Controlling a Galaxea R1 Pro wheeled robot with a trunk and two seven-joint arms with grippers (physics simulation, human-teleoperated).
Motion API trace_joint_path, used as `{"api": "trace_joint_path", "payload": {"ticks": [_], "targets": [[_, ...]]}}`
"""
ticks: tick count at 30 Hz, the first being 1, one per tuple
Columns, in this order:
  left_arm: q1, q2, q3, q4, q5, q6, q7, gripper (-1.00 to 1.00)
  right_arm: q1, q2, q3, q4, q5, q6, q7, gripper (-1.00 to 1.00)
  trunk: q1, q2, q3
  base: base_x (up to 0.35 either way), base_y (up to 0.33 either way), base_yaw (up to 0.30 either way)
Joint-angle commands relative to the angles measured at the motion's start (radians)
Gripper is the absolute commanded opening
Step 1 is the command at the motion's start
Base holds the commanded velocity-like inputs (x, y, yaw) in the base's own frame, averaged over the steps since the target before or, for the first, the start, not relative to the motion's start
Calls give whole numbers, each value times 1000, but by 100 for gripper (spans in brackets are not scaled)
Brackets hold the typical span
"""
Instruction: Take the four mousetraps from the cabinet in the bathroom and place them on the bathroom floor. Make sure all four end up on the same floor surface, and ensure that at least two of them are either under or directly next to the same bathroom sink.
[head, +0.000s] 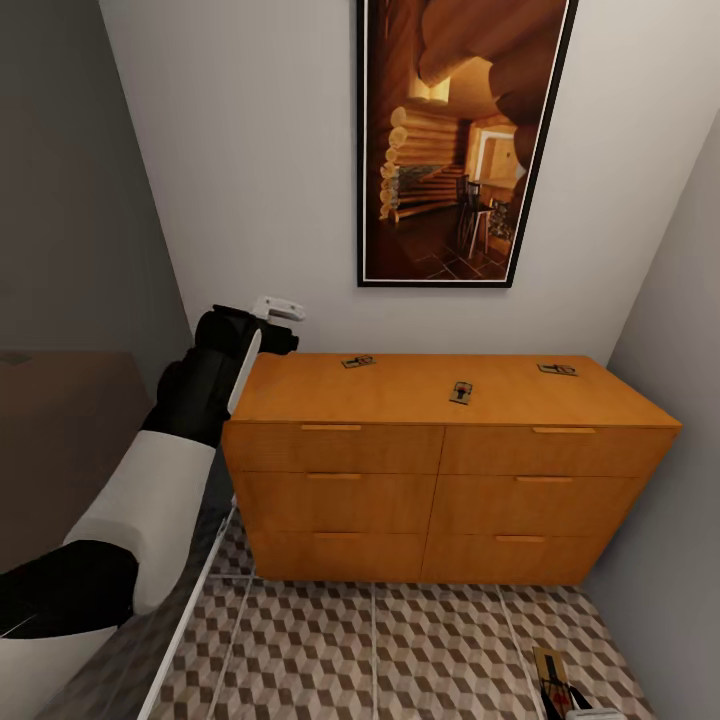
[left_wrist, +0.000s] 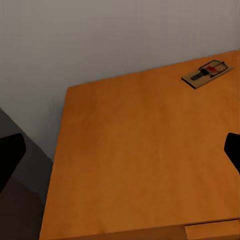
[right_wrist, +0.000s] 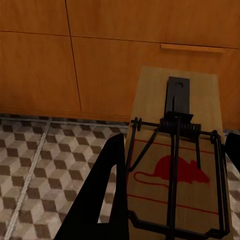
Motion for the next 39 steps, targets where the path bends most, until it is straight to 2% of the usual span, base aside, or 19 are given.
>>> {"api": "trace_joint_path", "payload": {"ticks": [1, 8, 12, 21, 24, 39], "targets": [[-1, 0, -2, 1, -5, 4, -3, 100, -1, 0, -9, 1, 9, -3, 3, -100, 0, -1, -1, 0, 0, 0], [1, 2, -6, 31, -4, 4, -3, 100, -1, 0, -9, 1, 9, -3, 3, -100, 0, -1, -1, 3, 0, 0], [3, 2, -6, 77, -3, 4, -8, 100, -1, 0, -9, 0, 9, -3, 3, -100, 0, -1, -1, 92, 0, 0], [4, 2, -5, 170, -4, -2, -116, 100, -1, -2, -10, 0, 9, -3, 3, -100, 0, -1, -1, 178, 0, 0], [4, 2, -5, 182, -4, -3, -127, 100, -1, -2, -10, 1, 9, -3, 3, -100, 0, -1, -1, 168, 0, 0], [3, 4, -5, 226, -4, -14, -137, 100, -1, -2, -11, 1, 9, -3, 3, -100, 0, -1, -1, 133, 0, 0]]}}
